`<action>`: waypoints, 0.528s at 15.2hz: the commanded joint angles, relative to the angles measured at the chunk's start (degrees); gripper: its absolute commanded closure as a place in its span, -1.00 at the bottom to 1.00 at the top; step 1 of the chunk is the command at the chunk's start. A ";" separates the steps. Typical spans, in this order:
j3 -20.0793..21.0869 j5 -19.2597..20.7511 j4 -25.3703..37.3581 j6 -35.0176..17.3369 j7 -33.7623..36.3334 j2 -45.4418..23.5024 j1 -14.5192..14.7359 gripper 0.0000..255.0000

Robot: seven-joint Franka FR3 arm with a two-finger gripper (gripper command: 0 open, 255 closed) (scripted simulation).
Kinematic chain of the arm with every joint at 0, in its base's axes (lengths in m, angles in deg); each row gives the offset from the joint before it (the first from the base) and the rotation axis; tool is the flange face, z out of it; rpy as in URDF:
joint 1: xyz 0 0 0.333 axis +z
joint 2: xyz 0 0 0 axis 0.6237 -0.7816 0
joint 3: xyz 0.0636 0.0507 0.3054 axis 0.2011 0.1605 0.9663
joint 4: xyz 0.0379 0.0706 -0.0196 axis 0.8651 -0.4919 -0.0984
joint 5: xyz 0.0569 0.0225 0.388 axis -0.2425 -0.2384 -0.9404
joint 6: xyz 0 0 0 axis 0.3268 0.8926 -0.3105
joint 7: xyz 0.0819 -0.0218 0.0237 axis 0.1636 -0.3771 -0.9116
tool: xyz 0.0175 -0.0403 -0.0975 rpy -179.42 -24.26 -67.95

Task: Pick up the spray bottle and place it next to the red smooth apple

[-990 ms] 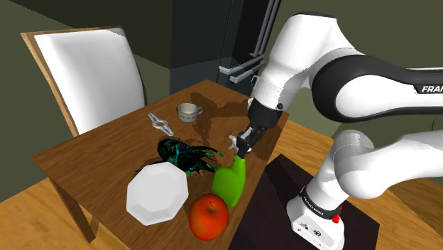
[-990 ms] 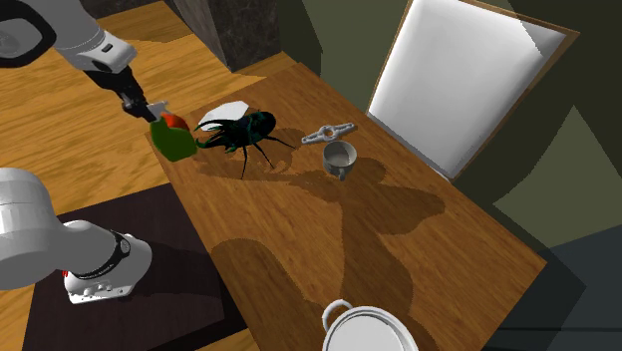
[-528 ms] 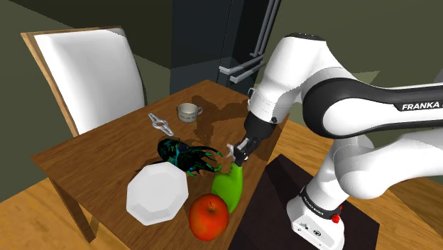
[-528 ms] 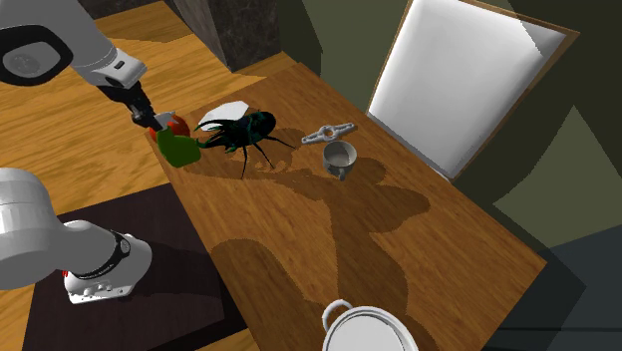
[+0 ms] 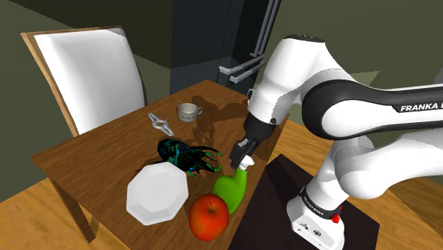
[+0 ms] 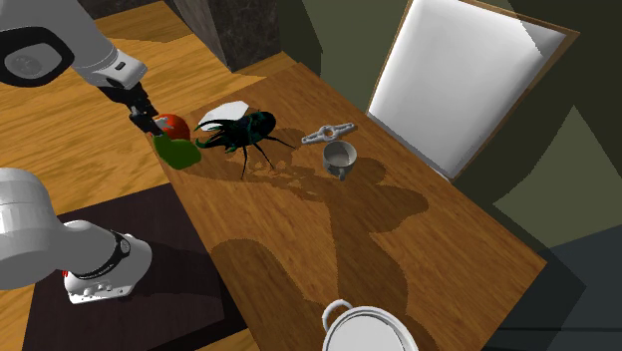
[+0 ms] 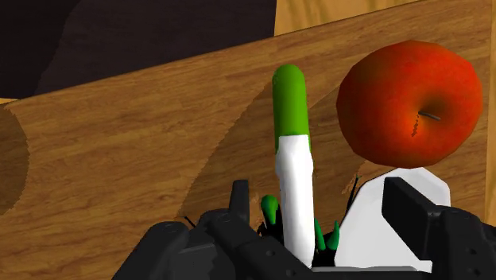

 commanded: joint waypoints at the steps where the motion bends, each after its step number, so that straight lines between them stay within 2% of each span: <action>1: 0.00 0.00 0.00 0.00 0.00 0.00 0.00 -1.00; 4: 0.00 0.00 0.00 0.00 0.00 0.00 0.00 -1.00; 8: -2.61 2.20 5.68 8.26 0.33 2.59 -0.57 -1.00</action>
